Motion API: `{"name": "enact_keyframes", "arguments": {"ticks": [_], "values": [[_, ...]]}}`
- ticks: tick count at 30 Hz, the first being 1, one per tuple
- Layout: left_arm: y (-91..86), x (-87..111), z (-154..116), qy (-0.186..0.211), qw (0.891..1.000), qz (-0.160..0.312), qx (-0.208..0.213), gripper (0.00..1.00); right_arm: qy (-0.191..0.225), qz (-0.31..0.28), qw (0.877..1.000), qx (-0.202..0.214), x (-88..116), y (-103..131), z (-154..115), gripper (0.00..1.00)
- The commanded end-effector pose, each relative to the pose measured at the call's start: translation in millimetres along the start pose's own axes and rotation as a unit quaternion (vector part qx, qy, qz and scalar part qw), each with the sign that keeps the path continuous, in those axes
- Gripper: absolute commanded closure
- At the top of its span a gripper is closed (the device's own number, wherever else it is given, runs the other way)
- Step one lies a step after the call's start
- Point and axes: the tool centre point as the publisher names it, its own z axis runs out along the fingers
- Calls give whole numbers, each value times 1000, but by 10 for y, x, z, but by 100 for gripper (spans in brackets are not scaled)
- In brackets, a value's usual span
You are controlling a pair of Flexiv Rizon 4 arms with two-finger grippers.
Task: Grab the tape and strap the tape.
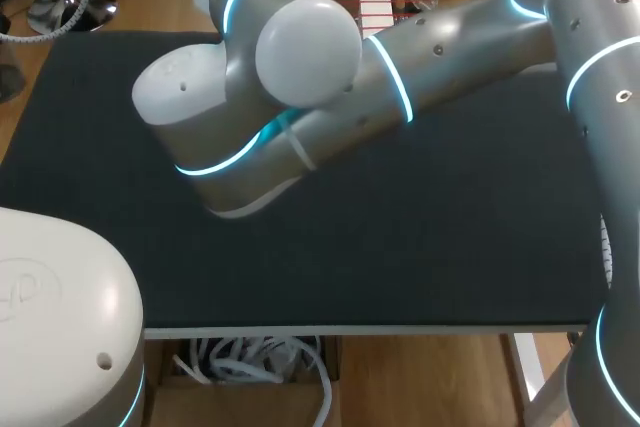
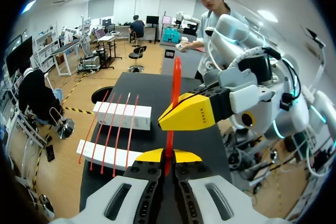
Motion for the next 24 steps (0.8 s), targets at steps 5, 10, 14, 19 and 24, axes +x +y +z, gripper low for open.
{"name": "enact_keyframes", "arguments": {"ticks": [5,10,14,19,24], "values": [[-6,4,-8,1,1000,0,-1,100,3,-4,1000,-1,-20,27,23,100],[-6,4,-8,1,1000,0,-1,100,3,-3,1000,0,-36,20,19,100],[-6,4,-8,1,1000,0,-1,100,2,-4,1000,0,-39,19,0,100],[-6,4,-8,1,1000,0,-1,100,-1,-3,1000,5,-53,-3,-21,79],[-6,4,-8,1,1000,0,-1,100,-4,-1,1000,12,-66,-26,-38,57]]}}
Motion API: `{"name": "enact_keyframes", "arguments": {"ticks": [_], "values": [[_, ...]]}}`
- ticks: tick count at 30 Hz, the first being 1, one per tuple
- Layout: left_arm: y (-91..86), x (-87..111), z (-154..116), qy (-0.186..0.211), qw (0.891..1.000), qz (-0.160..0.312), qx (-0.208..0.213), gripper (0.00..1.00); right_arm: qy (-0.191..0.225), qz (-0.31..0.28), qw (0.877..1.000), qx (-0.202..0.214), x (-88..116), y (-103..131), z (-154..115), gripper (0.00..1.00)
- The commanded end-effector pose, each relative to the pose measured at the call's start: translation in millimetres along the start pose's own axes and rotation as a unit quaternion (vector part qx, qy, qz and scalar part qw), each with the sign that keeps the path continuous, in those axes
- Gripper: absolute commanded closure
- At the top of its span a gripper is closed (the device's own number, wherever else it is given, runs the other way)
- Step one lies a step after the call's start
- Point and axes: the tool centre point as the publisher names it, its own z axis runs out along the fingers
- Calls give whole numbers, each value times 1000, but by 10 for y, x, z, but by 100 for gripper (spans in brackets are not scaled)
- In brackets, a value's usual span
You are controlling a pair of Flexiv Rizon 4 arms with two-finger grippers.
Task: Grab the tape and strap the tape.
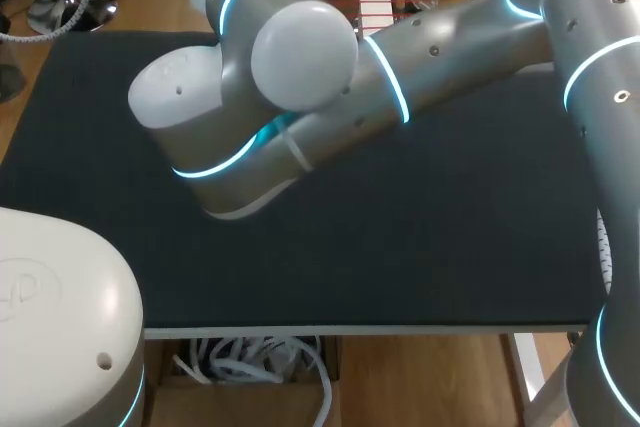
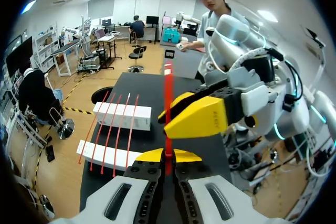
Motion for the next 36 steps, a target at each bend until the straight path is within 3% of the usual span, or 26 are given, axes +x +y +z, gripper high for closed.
{"name": "enact_keyframes", "arguments": {"ticks": [1,4,5,7,12,20,25,27,30,36], "values": [[0,3,-7,1,1000,0,-1,100,0,-1,1000,3,-3,-7,-15,57],[0,3,-7,1,1000,0,-1,100,-1,1,1000,6,-10,-21,-45,49],[0,3,-7,1,1000,0,-1,100,-3,3,1000,6,-15,-25,-56,36],[0,3,-7,1,1000,0,-1,100,-8,7,1000,8,-38,-37,-82,26],[0,3,-7,1,1000,0,-1,100,-19,20,1000,5,-104,-69,-171,21],[0,3,-7,1,1000,0,-1,100,-44,68,997,-7,-229,-102,-360,25],[0,3,-7,1,1000,0,-1,100,-65,121,990,-16,-281,-182,-518,15],[0,3,-7,1,1000,0,-1,100,-68,144,987,-20,-285,-225,-581,0],[0,3,-7,1,1000,0,-1,100,-85,207,974,-25,-280,-316,-666,0],[0,3,-7,1,1000,0,-1,100,-113,360,925,-44,-254,-522,-790,0]]}}
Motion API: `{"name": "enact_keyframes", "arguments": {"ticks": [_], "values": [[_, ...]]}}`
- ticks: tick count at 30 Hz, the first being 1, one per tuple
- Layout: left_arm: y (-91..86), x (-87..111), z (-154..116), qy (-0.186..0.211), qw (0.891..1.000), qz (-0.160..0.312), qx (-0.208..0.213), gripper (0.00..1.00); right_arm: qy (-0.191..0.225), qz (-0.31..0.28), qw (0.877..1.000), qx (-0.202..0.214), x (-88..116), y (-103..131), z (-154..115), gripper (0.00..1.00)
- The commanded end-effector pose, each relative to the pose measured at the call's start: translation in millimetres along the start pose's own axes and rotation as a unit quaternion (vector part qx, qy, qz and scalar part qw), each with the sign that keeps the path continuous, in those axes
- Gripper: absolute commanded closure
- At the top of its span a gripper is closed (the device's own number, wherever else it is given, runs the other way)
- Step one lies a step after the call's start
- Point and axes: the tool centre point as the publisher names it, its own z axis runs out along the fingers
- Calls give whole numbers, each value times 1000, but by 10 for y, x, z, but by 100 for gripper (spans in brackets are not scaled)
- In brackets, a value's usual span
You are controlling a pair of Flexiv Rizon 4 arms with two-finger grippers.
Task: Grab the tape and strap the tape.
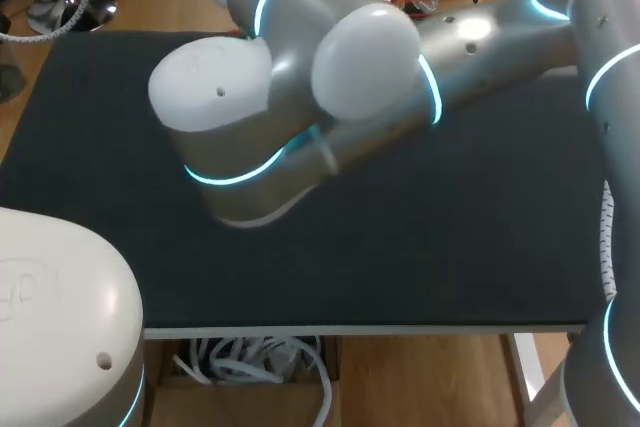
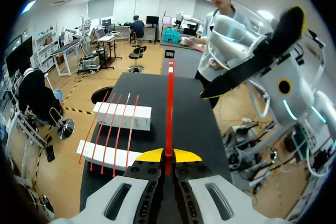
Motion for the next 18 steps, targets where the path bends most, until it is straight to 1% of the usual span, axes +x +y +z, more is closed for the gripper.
{"name": "enact_keyframes", "arguments": {"ticks": [1,3,6,7,9,10,12,13,15,16,18], "values": [[1,3,-6,1,1000,0,-1,100,-27,136,990,-31,-50,-176,-100,0],[1,3,-6,1,1000,0,-1,100,-36,179,983,-33,-92,-249,-130,0],[1,3,-6,1,1000,0,-1,100,-57,250,966,-33,-165,-391,-157,0],[1,3,-6,1,1000,0,-1,100,-67,279,957,-33,-208,-451,-168,0],[1,3,-6,1,1000,0,-1,100,-78,317,944,-33,-269,-536,-184,0],[1,3,-6,1,1000,0,-1,100,-86,342,935,-36,-309,-584,-201,0],[1,3,-6,1,1000,0,-1,100,-97,372,923,-33,-362,-687,-218,0],[1,3,-6,1,1000,0,-1,100,-103,393,913,-34,-391,-738,-224,0],[1,3,-6,1,1000,0,-1,100,-113,416,902,-27,-427,-832,-233,0],[1,3,-6,1,1000,0,-1,100,-117,434,893,-25,-437,-884,-237,0],[1,3,-6,1,1000,0,-1,100,-127,455,881,-15,-435,-986,-242,0]]}}
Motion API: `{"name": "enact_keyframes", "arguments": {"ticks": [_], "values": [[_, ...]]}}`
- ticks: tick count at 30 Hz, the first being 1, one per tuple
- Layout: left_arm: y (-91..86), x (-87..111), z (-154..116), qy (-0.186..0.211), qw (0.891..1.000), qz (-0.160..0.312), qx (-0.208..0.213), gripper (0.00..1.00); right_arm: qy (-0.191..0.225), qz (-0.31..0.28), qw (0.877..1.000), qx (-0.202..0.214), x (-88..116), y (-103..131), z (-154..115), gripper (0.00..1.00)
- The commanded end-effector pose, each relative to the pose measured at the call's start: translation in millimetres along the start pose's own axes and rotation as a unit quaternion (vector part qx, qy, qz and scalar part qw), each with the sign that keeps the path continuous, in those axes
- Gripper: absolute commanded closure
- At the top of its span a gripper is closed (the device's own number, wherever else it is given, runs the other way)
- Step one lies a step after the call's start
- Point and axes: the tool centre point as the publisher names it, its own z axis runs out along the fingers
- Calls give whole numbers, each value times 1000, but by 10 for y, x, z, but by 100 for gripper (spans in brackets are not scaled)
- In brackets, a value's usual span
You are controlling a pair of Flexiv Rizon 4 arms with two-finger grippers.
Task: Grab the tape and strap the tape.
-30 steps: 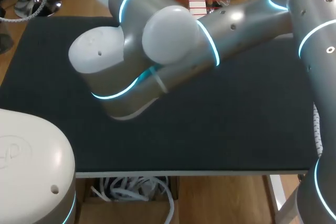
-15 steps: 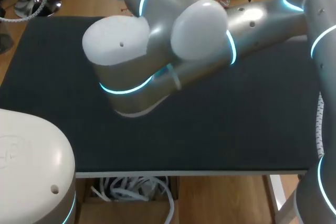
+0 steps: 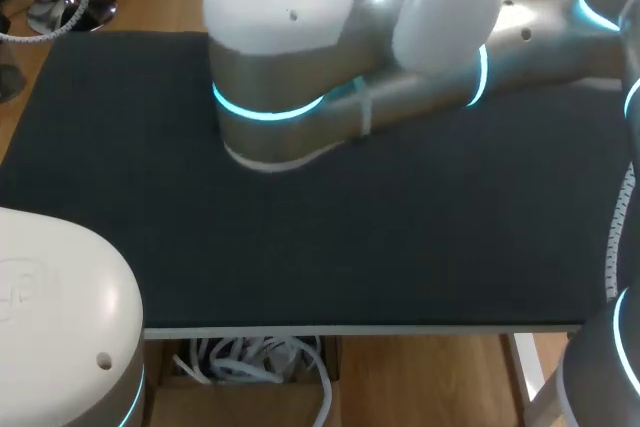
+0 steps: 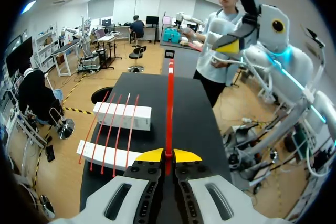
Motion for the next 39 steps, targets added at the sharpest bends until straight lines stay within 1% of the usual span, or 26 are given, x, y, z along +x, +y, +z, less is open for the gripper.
{"name": "enact_keyframes", "arguments": {"ticks": [1,3,5,6,8,9,11,12,13,15,16,18,19,20,21,22,24,25,28,29,30,39], "values": [[1,3,-6,1,1000,0,-1,100,-59,204,977,-15,-125,-205,6,0],[1,3,-6,1,1000,0,-1,100,-71,231,970,-7,-156,-310,4,0],[1,3,-6,1,1000,0,-1,100,-80,276,958,-1,-168,-419,4,0],[1,3,-6,1,1000,0,-1,100,-84,280,956,4,-166,-470,3,0],[1,3,-6,1,1000,0,-1,100,-92,310,946,11,-152,-573,-9,0],[1,3,-6,1,1000,0,-1,100,-92,309,946,21,-138,-619,-11,0],[1,3,-6,1,1000,0,-1,100,-97,337,936,34,-97,-738,-27,0],[1,3,-6,1,1000,0,-1,100,-100,338,935,41,-75,-784,-32,0],[1,3,-6,1,1000,0,-1,100,-104,357,927,44,-59,-834,-44,0],[1,3,-6,1,1000,0,-1,100,-112,369,921,54,-29,-926,-67,0],[1,3,-6,1,1000,0,-1,100,-116,385,914,59,-17,-976,-80,0],[1,3,-6,1,1000,0,-1,100,-123,389,910,70,-18,-1067,-110,0],[1,3,-6,1,1000,0,-1,100,-127,400,904,76,-17,-1119,-120,0],[1,3,-6,1,1000,0,-1,100,-130,402,903,81,-14,-1166,-131,0],[1,3,-6,1,1000,0,-1,100,-132,397,904,87,-10,-1224,-140,0],[1,3,-6,1,1000,0,-1,100,-135,406,899,92,-6,-1278,-152,0],[1,3,-6,1,1000,0,-1,100,-136,406,898,102,12,-1375,-168,0],[1,3,-6,1,1000,0,-1,100,-137,410,895,106,26,-1419,-173,0],[1,3,-6,1,1000,0,-1,100,-126,394,906,95,50,-1473,-172,0],[1,3,-6,1,1000,0,-1,100,-118,375,916,85,54,-1449,-162,0],[1,3,-6,1,1000,0,-1,100,-115,369,919,73,50,-1413,-162,0],[1,3,-6,1,1000,0,-1,100,-115,369,919,73,50,-1413,-162,0]]}}
